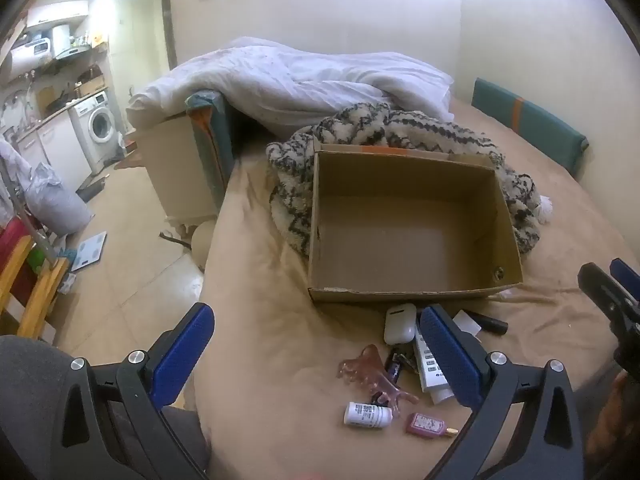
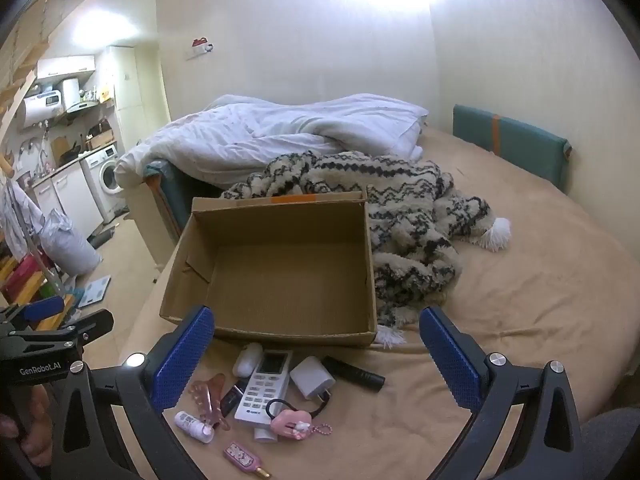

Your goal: Organize rigid objects

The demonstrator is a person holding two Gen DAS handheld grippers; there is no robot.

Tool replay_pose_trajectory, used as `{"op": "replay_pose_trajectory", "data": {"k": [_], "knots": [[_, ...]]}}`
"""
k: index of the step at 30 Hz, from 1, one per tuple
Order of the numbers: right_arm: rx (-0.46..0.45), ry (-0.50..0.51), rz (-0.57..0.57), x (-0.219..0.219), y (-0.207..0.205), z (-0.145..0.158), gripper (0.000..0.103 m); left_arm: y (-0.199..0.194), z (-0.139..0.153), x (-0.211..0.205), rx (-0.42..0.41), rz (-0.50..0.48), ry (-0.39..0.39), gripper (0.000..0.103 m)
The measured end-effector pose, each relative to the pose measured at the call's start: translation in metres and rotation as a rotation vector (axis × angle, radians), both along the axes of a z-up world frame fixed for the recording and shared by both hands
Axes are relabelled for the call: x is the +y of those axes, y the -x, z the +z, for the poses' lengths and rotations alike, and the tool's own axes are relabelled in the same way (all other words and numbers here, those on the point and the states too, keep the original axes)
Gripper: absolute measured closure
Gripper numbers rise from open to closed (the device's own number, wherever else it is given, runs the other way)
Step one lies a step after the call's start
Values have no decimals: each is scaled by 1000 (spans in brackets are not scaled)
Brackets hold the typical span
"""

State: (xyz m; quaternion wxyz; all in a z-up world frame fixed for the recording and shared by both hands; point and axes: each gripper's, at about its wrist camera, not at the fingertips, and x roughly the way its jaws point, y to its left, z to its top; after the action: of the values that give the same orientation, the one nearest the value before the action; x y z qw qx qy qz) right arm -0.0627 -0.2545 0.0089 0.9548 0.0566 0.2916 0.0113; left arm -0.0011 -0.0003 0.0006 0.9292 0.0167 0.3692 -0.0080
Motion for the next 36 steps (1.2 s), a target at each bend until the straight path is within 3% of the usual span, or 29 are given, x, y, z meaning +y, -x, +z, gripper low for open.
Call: {"op": "replay_pose_trajectory", "data": {"k": [36], "knots": [[3, 10, 0, 2, -1, -1, 0, -1, 0, 2, 18, -1, 18, 0]]}}
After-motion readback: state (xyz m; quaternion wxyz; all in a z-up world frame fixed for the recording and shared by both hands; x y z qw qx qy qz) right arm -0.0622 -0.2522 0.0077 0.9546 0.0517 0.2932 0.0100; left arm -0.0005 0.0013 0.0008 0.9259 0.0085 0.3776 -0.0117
